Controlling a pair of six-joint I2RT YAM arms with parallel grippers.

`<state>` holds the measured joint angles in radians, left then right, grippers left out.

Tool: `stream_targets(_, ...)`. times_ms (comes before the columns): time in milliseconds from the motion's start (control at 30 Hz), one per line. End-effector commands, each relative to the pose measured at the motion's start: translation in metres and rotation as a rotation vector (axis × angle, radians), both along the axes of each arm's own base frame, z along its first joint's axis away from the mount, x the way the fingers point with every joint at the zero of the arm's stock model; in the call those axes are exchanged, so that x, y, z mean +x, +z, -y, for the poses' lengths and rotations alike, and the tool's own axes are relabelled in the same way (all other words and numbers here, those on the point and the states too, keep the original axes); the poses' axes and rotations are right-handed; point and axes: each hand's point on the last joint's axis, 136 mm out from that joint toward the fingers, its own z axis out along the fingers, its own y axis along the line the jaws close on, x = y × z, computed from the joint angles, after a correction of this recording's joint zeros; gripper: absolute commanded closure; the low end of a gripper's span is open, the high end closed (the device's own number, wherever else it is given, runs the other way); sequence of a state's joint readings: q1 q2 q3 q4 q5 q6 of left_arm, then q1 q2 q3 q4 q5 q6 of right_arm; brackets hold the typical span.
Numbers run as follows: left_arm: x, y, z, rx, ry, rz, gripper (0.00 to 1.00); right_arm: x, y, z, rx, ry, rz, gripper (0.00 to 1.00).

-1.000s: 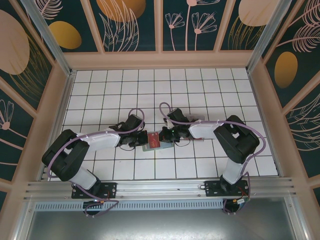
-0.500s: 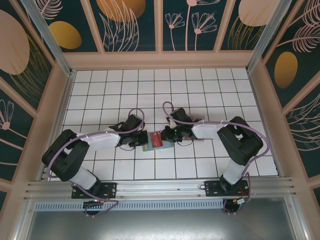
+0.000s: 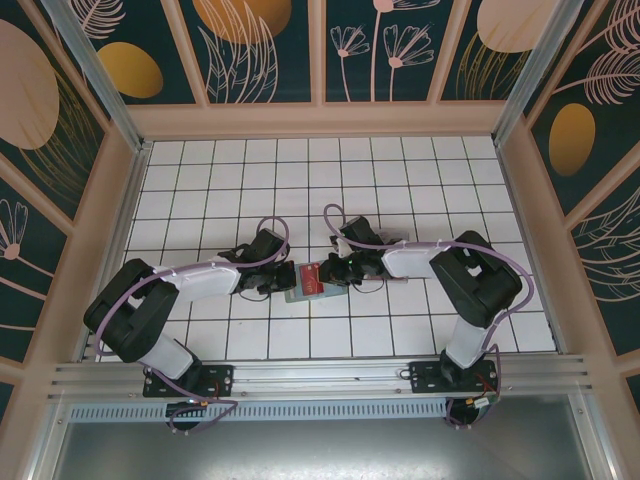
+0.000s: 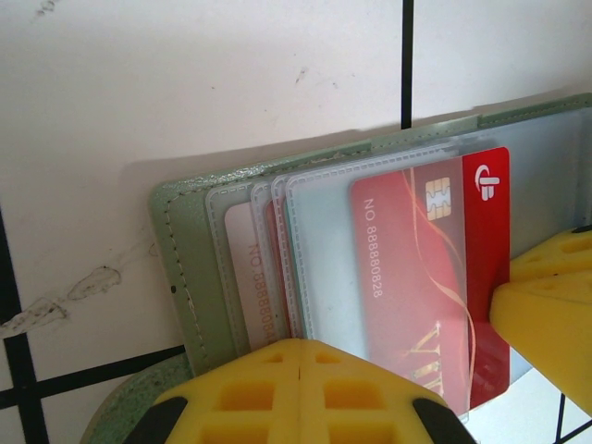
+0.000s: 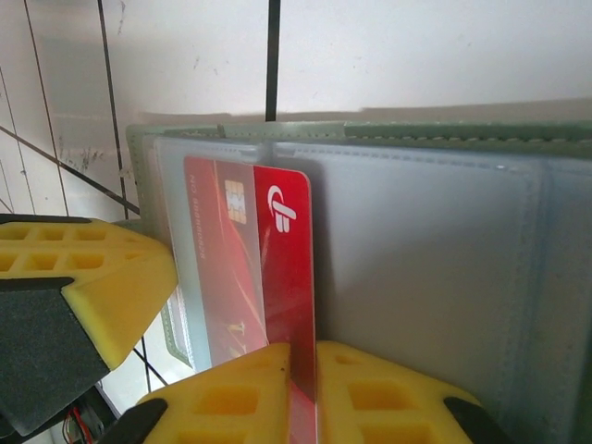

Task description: Take the credit cards out of the card holder

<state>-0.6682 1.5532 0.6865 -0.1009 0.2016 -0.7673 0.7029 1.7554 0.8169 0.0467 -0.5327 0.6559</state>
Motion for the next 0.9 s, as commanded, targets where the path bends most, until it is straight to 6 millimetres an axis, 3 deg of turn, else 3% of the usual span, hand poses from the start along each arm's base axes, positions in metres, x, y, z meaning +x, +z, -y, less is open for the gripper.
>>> stream_targets(0,-0.018,-0.021,-0.012,0.061,-0.012,-0.069,0.98,-0.004,-0.007,0.001,0.005,0.012,-0.012,0.95)
stream_targets(67,-0.018,-0.020,-0.012,0.062,-0.012,-0.067,0.98,-0.003,-0.006,0.004,-0.004,0.001,-0.005,1.00)
stream_targets(467,-0.016,-0.018,-0.013,0.065,-0.010,-0.054,0.98,0.005,0.003,0.043,-0.059,-0.062,0.021,1.00)
stream_targets(633,-0.012,-0.012,-0.012,0.061,-0.002,-0.033,0.98,0.012,0.021,0.057,-0.087,-0.081,0.062,1.00)
stream_targets(867,0.000,0.011,-0.008,0.030,0.015,0.039,0.98,0.024,0.056,0.069,-0.146,-0.073,0.153,1.00)
